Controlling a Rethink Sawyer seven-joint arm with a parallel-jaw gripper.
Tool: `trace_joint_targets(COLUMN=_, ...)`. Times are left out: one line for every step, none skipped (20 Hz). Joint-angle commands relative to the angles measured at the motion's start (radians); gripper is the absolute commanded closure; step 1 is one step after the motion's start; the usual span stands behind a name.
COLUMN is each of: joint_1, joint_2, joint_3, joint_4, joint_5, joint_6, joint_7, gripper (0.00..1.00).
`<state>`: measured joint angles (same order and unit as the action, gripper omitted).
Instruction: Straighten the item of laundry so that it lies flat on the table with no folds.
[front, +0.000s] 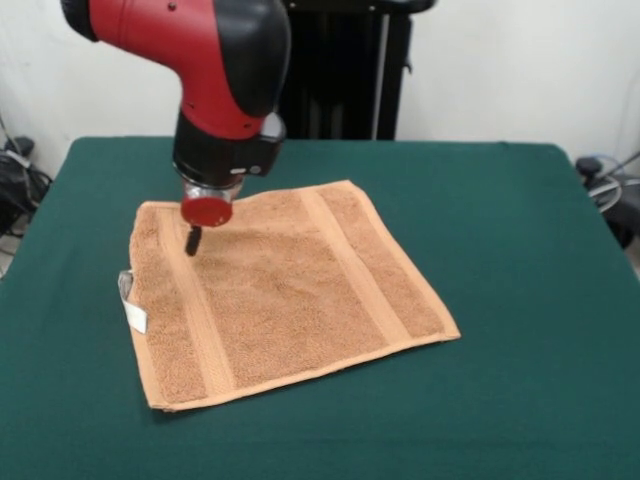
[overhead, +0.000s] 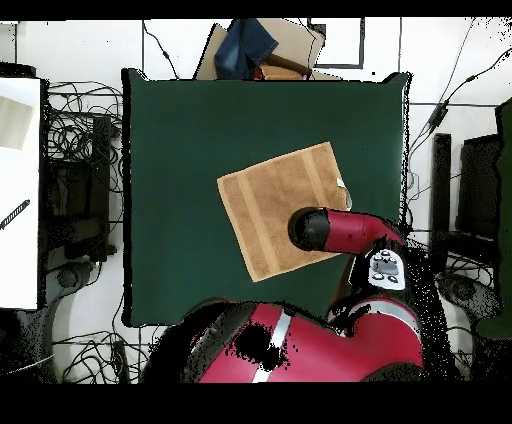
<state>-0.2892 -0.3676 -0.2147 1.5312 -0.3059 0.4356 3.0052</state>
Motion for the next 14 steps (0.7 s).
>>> trace_joint_targets(joint_1=0.046, joint_2=0.022, joint_3=0.049, joint_4=0.055, joint_5=0.053, joint_6=0.080, joint_7=0.041, gripper=0.00)
trace_joint_targets(joint_1=0.049, joint_2=0.022, joint_3=0.048, joint_4=0.054, joint_5=0.056, joint_6=0.083, joint_7=0.043, gripper=0.00)
trace_joint_targets(joint_1=0.053, joint_2=0.023, joint_3=0.047, joint_4=0.053, joint_5=0.060, joint_6=0.084, joint_7=0.047, gripper=0.00)
trace_joint_targets(joint_1=0.057, joint_2=0.026, joint_3=0.045, joint_4=0.051, joint_5=0.063, joint_6=0.084, joint_7=0.050, gripper=0.00)
trace_joint_targets(joint_1=0.061, joint_2=0.028, joint_3=0.044, joint_4=0.050, joint_5=0.066, joint_6=0.084, joint_7=0.053, gripper=0.00)
trace_joint_targets(joint_1=0.062, joint_2=0.028, joint_3=0.043, joint_4=0.050, joint_5=0.069, joint_6=0.084, joint_7=0.053, gripper=0.00)
trace_joint_targets(joint_1=0.064, joint_2=0.028, joint_3=0.043, joint_4=0.051, joint_5=0.072, joint_6=0.084, joint_7=0.054, gripper=0.00)
trace_joint_targets(joint_1=0.067, joint_2=0.027, joint_3=0.040, joint_4=0.053, joint_5=0.074, joint_6=0.086, joint_7=0.055, gripper=0.00)
trace_joint_targets(joint_1=0.072, joint_2=0.025, joint_3=0.037, joint_4=0.054, joint_5=0.077, joint_6=0.089, joint_7=0.058, gripper=0.00)
trace_joint_targets(joint_1=0.075, joint_2=0.023, joint_3=0.035, joint_4=0.057, joint_5=0.080, joint_6=0.090, joint_7=0.059, gripper=0.00)
trace_joint_targets(joint_1=0.081, joint_2=0.022, joint_3=0.032, joint_4=0.058, joint_5=0.082, joint_6=0.091, joint_7=0.064, gripper=0.00)
trace_joint_targets(joint_1=0.085, joint_2=0.024, joint_3=0.029, joint_4=0.058, joint_5=0.085, joint_6=0.091, joint_7=0.068, gripper=0.00)
trace_joint_targets(joint_1=0.093, joint_2=0.025, joint_3=0.027, joint_4=0.059, joint_5=0.089, joint_6=0.091, joint_7=0.075, gripper=0.00)
trace_joint_targets(joint_1=0.098, joint_2=0.028, joint_3=0.025, joint_4=0.057, joint_5=0.092, joint_6=0.090, joint_7=0.080, gripper=0.00)
